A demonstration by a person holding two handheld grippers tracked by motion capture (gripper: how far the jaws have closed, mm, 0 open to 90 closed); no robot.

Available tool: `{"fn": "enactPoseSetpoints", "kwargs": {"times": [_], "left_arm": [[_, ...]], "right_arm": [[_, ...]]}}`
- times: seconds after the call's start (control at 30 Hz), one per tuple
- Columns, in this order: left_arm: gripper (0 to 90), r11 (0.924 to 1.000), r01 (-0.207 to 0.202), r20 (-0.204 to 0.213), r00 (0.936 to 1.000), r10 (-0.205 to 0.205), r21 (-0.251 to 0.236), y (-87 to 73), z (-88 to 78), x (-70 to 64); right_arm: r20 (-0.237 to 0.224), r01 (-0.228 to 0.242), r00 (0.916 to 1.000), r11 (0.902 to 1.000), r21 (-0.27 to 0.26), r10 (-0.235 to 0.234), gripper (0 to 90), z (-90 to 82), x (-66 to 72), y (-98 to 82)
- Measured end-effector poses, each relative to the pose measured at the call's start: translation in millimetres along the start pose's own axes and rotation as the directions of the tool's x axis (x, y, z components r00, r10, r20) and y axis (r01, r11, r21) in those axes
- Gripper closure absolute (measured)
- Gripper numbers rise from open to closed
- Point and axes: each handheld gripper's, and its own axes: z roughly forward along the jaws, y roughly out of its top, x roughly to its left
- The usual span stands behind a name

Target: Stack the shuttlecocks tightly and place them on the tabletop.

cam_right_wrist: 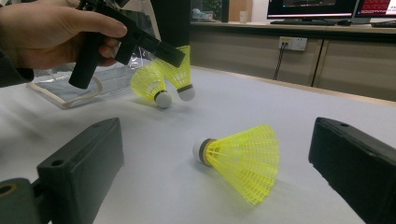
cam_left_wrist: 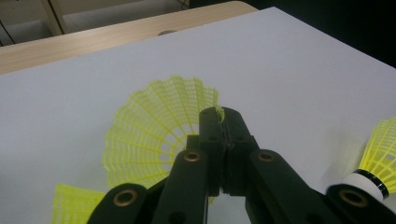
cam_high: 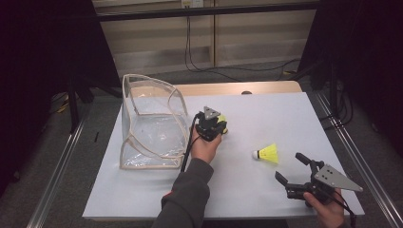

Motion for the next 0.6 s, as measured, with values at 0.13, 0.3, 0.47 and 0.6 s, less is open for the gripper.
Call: {"fn": "enactPoseSetpoints", "kwargs": {"times": [0.13, 0.3, 0.47, 0.6], "left_arm": [[88.4, 1.0, -0.006, -0.014, 0.9999, 0.006, 0.008, -0.6, 1.0, 3.6], [88.4, 0.9999, -0.011, -0.028, 0.9996, 0.011, 0.01, -0.4, 1.7, 6.1], [88.3, 0.9997, -0.016, -0.041, 0.999, 0.017, 0.017, -0.3, 3.1, 7.0], [88.2, 0.9998, -0.014, -0.049, 0.9987, 0.014, 0.013, -0.6, 3.6, 7.8]], "right_arm": [[-0.001, -0.001, 1.0, 1.0, 0.002, 0.001, 2.7, 0.2, 0.2, 0.0], [-0.003, -0.001, 1.0, 1.0, 0.003, 0.001, 2.6, 0.3, 0.2, -0.1], [-0.004, -0.001, 1.0, 1.0, 0.002, 0.001, 2.6, 0.3, 0.2, -0.1], [-0.004, -0.001, 1.0, 1.0, 0.001, 0.001, 2.6, 0.2, 0.2, -0.2]]}}
